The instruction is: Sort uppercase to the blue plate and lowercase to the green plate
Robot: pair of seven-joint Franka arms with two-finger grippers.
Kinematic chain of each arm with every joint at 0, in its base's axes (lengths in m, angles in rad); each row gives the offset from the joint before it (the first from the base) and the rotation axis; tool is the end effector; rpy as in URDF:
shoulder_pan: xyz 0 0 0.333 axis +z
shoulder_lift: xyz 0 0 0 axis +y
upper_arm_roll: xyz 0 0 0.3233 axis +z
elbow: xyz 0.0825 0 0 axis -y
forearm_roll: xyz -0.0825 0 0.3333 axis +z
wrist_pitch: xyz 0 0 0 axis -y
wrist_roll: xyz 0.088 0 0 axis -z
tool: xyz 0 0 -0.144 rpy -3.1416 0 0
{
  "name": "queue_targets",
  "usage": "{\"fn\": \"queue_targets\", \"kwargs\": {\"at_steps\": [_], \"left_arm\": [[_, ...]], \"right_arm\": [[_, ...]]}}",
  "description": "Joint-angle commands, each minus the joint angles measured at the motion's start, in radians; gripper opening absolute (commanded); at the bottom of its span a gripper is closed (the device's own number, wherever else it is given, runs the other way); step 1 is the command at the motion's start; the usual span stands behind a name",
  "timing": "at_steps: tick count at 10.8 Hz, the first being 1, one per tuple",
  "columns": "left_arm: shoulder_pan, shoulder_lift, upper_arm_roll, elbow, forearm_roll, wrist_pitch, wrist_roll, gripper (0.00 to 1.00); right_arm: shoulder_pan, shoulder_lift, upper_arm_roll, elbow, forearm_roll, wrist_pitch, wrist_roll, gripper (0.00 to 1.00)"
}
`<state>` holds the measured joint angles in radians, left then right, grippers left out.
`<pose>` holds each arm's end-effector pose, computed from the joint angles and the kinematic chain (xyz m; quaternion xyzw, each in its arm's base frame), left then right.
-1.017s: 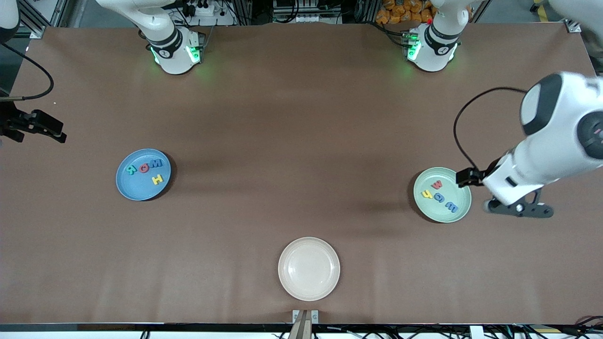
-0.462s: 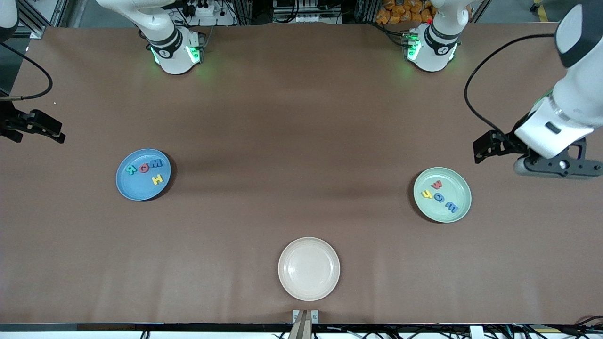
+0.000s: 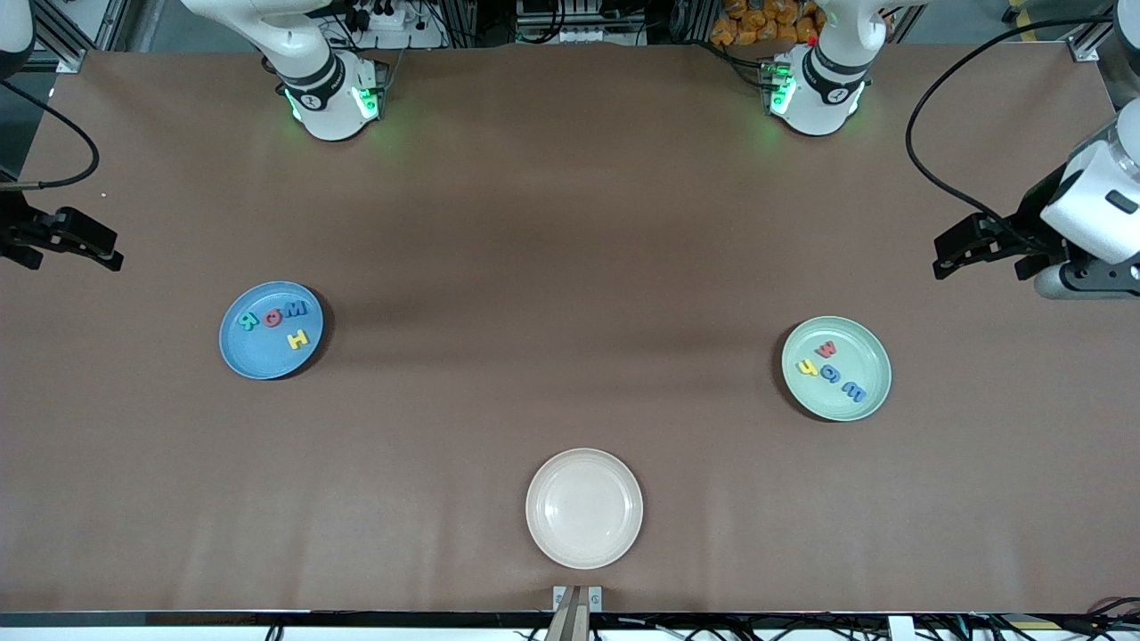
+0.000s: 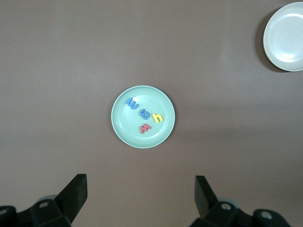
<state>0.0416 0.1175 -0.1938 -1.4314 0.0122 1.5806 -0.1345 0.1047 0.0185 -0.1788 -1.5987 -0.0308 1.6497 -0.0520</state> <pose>0.5382 -0.0741 0.5941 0.9998 -0.0080 0.0160 0.0075 0.5161 -0.0417 0.5808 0.9997 -0.0100 0.0153 0.0180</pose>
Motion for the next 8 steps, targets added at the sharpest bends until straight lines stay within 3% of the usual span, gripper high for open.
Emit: {"fn": "queue_targets", "kwargs": {"at_steps": [1,8], "left_arm": [[-0.014,-0.036,0.027,-0.030,-0.021,-0.008,0.030,1.00],[-0.011,-0.045,0.048,-0.023,-0.012,-0.070,0.026,1.00]], "right_arm": [[0.001,0.012,-0.001,0.029,0.006,-0.019,0.011,1.00],[0.000,0.012,-0.001,0.037,0.006,-0.019,0.012,1.00]]}}
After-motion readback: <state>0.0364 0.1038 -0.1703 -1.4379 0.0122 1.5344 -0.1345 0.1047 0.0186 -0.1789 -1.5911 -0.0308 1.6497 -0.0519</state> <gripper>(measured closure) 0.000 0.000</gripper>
